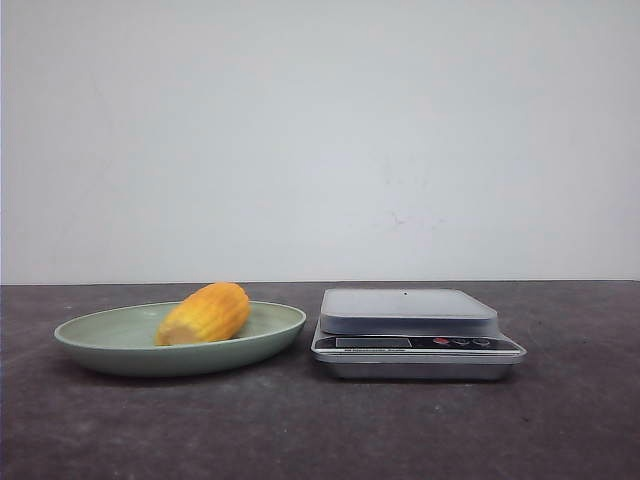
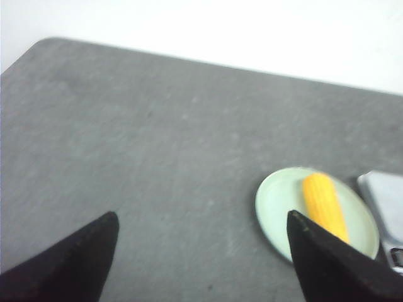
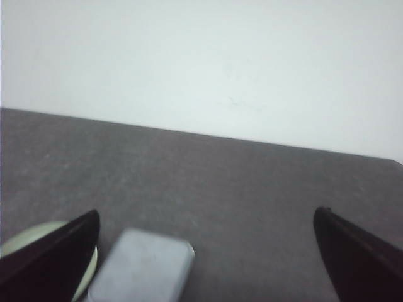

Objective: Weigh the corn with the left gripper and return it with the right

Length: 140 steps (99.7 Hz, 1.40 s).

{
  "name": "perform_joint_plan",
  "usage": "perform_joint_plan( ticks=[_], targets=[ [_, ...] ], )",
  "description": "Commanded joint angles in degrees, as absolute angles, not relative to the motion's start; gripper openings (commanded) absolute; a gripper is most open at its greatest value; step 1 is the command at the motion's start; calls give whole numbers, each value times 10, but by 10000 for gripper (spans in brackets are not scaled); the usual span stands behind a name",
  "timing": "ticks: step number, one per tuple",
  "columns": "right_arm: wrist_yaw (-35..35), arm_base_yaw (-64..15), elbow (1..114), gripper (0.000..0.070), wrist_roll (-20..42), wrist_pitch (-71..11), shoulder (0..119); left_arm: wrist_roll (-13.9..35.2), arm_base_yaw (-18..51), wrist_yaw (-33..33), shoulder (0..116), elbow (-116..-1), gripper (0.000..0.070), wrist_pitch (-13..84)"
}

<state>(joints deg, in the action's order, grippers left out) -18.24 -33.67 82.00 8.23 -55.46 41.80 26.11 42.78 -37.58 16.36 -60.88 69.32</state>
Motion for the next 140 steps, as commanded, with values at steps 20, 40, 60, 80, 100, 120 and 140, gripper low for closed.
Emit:
perform_joint_plan(
  ticks=[20,40,60,80,100,120,140],
  targets=[
    [-238,-339,782,682,107,-667,279,242,432,-359,164,-614,513,668],
    [-230,-339,691,682,136,-690,171,241,432,-359,164,-606,510,665],
    [-196,-338,592,511,163,-655,94,241,432,-354,159,-574,429,640],
    [-195,-338,561,15,174,-630,87,235,432,-356,159,-561,9,627],
    [-194,-338,561,15,176,-605,87,230,432,-353,159,-561,10,592],
    [-195,-339,561,15,175,-600,87,234,432,-354,159,-562,16,587],
    [-195,-339,561,15,175,-594,87,234,432,-354,159,-562,16,587]
  ],
)
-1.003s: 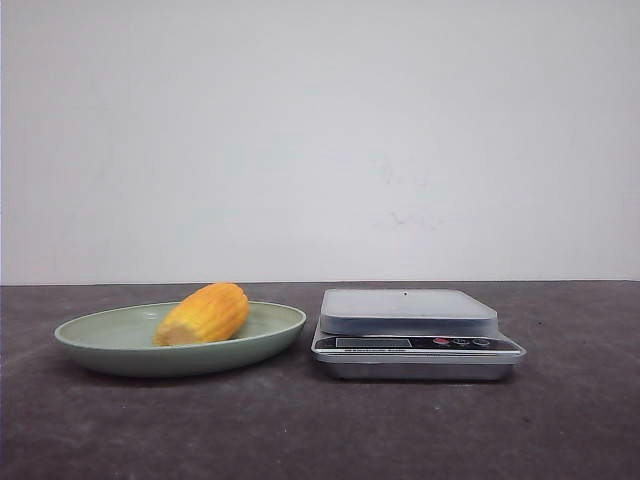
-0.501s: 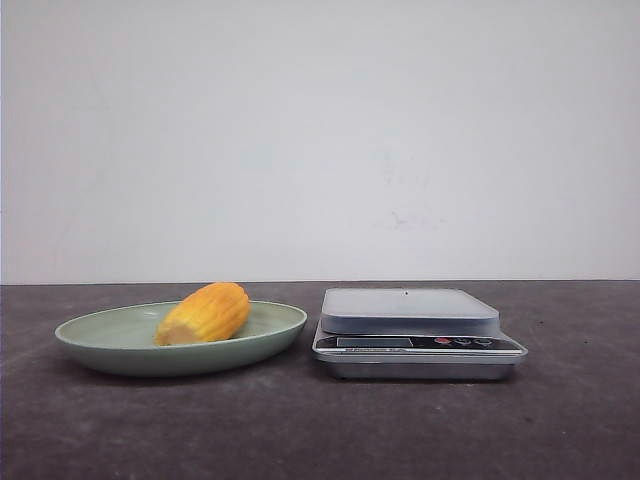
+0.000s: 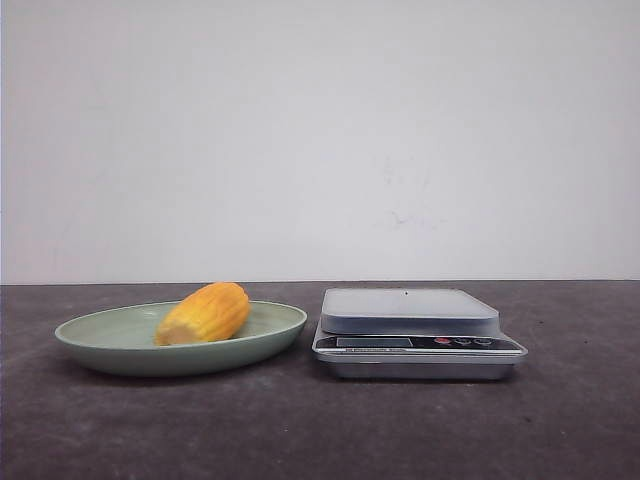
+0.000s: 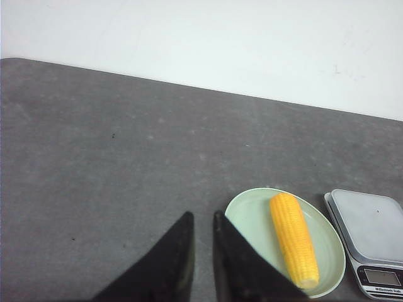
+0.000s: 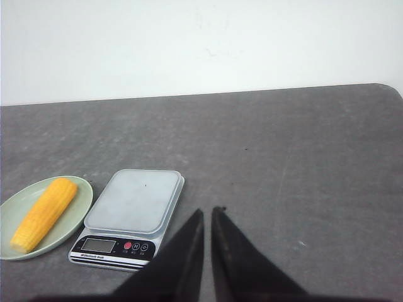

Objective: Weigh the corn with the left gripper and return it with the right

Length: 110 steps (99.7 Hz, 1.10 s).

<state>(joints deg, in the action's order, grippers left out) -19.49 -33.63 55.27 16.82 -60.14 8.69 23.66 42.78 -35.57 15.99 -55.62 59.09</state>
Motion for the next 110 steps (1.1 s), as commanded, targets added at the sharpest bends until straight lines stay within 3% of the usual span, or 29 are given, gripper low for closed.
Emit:
perform_joint_plan(
  ticks=[1,39,62,91,110],
  targets=[
    [-195,-339,561,15,175,-594,87,234,432,-354,159,-562,16,587],
    [-195,-339,561,15,175,-594,87,234,427,-354,158,-562,16,587],
    [-195,-339,561,15,175,-594,87,212,300,-353,144,-529,16,545],
    [-195,-339,561,15,175,-594,87,127,124,-190,34,-329,16,313],
    [-195,-339,561,15,175,-593,87,109,61,-120,2,-203,16,209]
  ],
)
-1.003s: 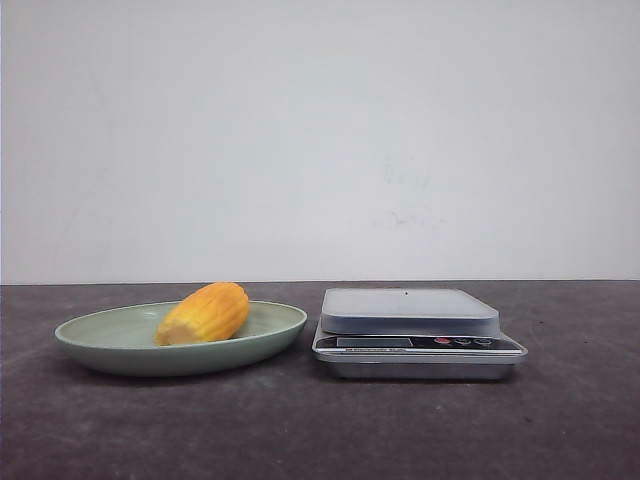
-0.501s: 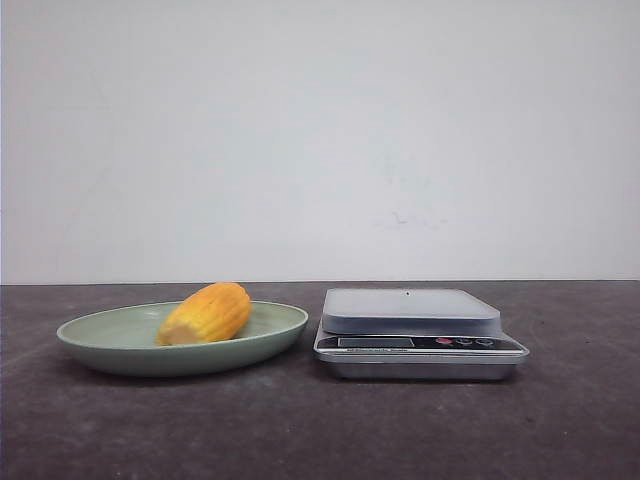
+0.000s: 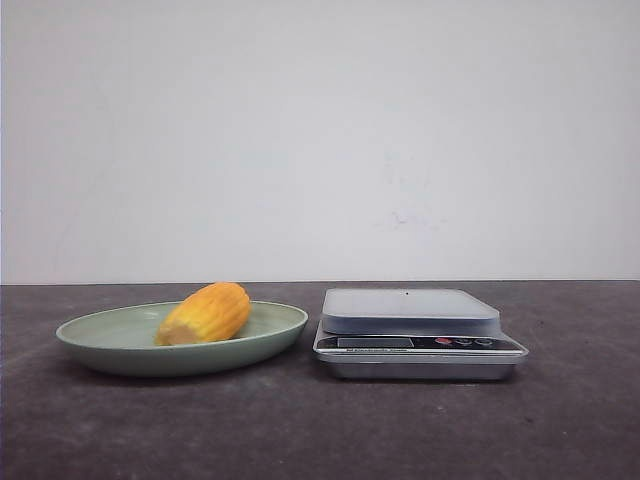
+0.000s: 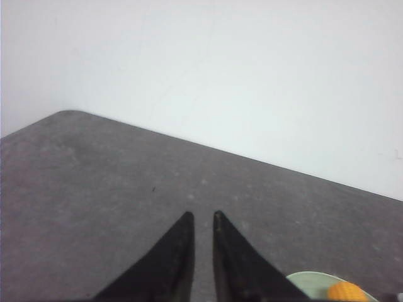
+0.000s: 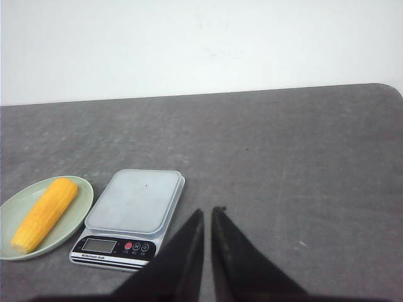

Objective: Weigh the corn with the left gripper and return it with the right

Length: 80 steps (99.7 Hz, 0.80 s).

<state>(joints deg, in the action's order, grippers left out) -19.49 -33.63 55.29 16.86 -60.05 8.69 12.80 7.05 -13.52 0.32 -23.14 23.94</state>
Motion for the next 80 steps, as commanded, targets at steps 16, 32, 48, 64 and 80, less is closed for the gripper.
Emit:
perform_joint_plan(
  ticks=[16,32,48,64,80],
  targets=[
    [-196,-339,561,15,175,-592,87,96,46,-62,2,-116,16,113],
    [-195,-339,561,15,175,-592,87,96,46,-61,2,-57,16,72],
    [-195,-339,561,15,175,-592,87,97,46,-52,2,-28,16,73],
    [-195,-339,561,15,175,-592,87,95,46,-46,2,-11,16,72],
    [-195,-339,561,15,175,-592,87,95,46,-44,2,-8,16,104]
  ],
)
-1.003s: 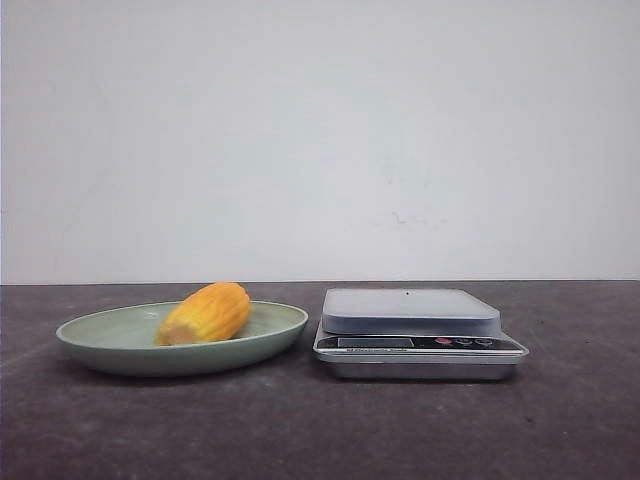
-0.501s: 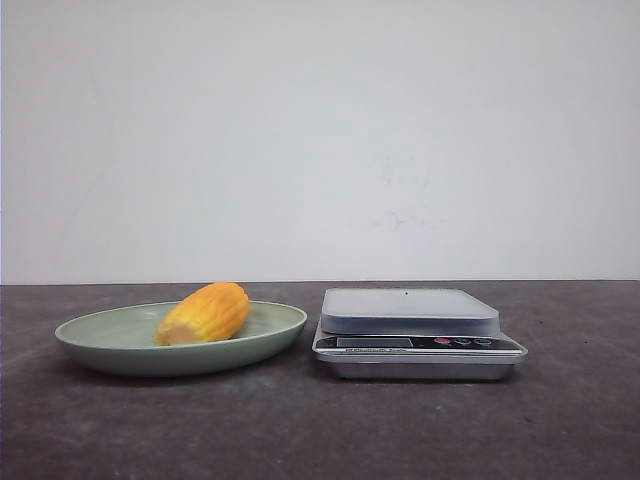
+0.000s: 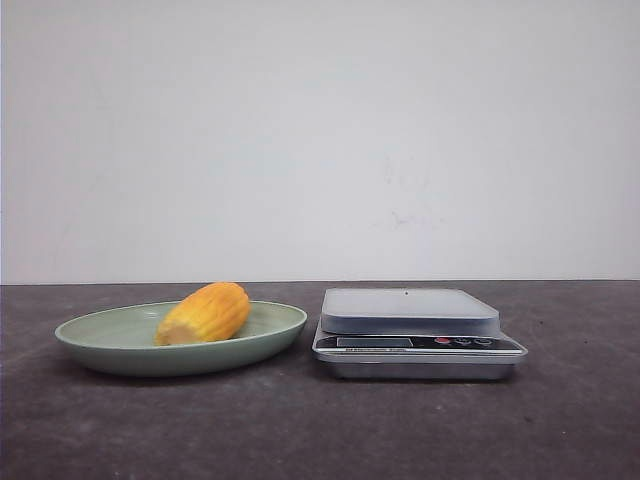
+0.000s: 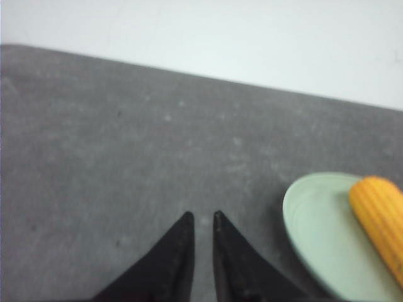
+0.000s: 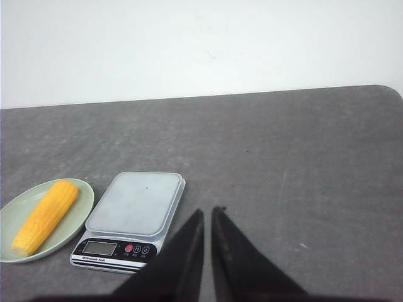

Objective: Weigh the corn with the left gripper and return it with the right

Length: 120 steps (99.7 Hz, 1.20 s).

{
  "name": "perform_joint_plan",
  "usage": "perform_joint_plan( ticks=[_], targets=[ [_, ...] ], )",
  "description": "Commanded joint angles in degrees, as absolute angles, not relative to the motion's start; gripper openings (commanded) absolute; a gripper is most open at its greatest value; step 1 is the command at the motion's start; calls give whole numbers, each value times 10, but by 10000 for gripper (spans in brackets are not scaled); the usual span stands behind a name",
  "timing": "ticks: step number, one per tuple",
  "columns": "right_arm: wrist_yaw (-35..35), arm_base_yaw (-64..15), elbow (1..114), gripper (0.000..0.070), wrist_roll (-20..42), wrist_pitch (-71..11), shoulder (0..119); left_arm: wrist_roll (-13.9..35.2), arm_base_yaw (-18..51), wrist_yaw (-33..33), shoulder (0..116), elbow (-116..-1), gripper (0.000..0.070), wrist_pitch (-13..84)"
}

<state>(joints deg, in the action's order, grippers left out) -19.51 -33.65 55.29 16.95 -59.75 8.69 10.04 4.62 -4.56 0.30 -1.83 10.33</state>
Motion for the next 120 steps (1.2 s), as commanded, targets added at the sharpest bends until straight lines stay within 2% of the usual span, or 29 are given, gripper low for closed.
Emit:
perform_joint_plan(
  ticks=[1,98,111,120],
  targets=[
    [-195,-339,561,15,175,-592,87,95,46,-44,2,-8,16,105],
    [-195,-339,561,15,175,-592,87,95,46,-44,2,-8,16,106],
    [-213,-327,561,15,130,-583,84,95,46,-44,2,-8,16,106],
    [-224,-279,554,15,87,-526,83,95,46,-44,2,-8,16,106]
  ],
)
